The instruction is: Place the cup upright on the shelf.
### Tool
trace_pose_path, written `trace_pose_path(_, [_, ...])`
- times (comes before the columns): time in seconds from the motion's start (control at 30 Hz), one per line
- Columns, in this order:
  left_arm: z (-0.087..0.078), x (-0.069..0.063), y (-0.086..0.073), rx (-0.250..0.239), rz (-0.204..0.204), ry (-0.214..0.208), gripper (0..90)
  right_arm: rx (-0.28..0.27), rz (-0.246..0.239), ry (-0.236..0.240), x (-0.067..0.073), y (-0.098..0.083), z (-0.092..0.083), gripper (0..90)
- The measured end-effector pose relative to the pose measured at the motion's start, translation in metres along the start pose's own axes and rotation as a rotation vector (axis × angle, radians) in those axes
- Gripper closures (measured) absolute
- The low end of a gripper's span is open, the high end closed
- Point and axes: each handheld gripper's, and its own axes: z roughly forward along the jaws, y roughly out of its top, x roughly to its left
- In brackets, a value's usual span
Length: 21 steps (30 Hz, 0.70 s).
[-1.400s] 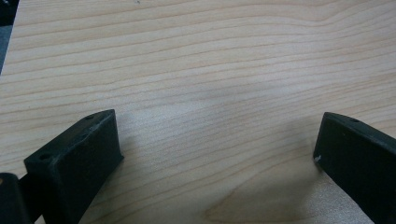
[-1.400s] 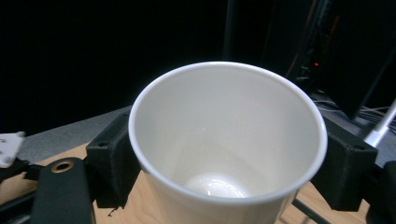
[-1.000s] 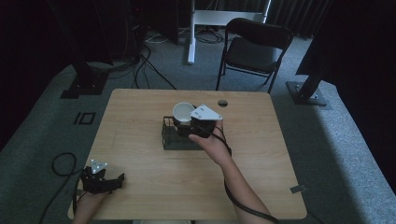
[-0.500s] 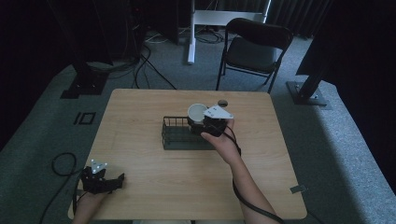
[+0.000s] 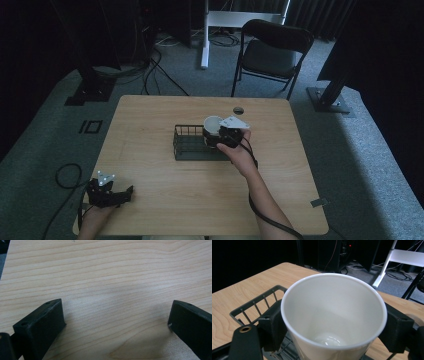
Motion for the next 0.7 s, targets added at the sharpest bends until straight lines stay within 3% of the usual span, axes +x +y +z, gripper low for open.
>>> trace_pose_path(0.3, [0.000,0.000,0.000,0.000,0.000,0.000,0.7,0.046,-0.003,0.000,-0.001,-0.009,0.010,20.1])
trace_pose_path(0.7, [0.000,0.000,0.000,0.000,0.000,0.000,0.8,0.034,-0.009,-0.001,-0.001,-0.011,0.010,20.0])
